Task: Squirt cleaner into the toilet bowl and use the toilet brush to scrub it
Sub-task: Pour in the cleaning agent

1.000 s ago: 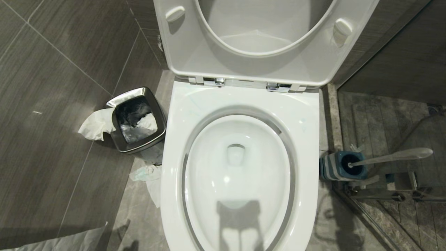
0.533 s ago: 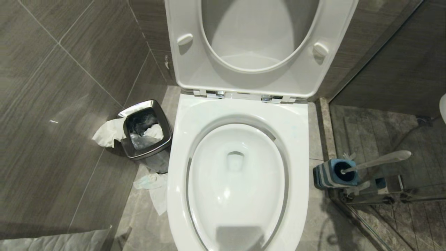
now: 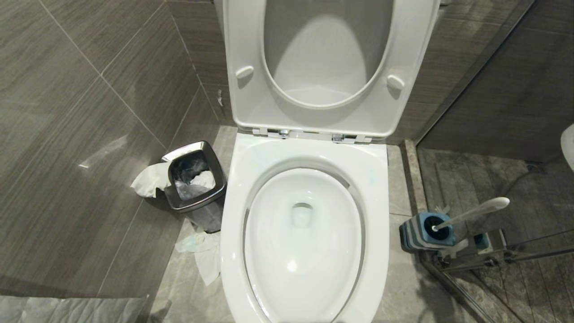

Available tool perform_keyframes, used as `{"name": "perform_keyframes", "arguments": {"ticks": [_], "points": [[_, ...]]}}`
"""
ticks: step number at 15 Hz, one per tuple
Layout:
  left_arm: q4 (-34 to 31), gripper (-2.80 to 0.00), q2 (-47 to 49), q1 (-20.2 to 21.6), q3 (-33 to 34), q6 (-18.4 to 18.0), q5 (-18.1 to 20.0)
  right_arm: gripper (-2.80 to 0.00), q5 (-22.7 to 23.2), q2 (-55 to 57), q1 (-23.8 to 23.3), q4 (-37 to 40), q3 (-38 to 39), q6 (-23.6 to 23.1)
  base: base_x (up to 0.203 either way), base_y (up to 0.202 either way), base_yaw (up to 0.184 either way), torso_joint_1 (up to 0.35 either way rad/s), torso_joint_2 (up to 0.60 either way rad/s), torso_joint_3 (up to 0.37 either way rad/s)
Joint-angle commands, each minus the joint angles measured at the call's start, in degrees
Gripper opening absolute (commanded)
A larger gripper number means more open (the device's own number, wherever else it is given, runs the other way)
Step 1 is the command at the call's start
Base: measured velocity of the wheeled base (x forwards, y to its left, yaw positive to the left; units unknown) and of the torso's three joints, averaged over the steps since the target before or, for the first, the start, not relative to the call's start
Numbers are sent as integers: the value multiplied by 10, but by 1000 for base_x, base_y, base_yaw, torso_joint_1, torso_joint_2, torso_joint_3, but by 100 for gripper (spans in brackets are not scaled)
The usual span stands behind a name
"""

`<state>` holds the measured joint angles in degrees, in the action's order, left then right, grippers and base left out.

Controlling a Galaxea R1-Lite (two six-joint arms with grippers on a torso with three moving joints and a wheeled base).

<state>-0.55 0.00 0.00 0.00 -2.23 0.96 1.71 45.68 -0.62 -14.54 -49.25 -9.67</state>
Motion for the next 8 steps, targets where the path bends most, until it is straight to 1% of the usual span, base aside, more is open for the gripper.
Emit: {"name": "perform_keyframes", "arguments": {"ticks": [1,3,5,6,8], "points": [[1,-280,0,0,2,0,0,-280,1,10,0,-2,1,0,0,0,0,0,4,26],[1,-280,1,0,2,0,1,-280,-1,24,0,-3,0,-6,0,0,0,0,0,0],[1,-280,0,0,2,0,1,-280,1,36,2,-4,-3,-37,0,0,0,0,0,0],[1,-280,0,0,2,0,1,-280,3,44,8,-4,-6,-42,0,0,0,0,0,0],[1,-280,0,0,2,0,1,-280,4,64,43,-5,-15,-46,0,0,0,0,0,0]]}}
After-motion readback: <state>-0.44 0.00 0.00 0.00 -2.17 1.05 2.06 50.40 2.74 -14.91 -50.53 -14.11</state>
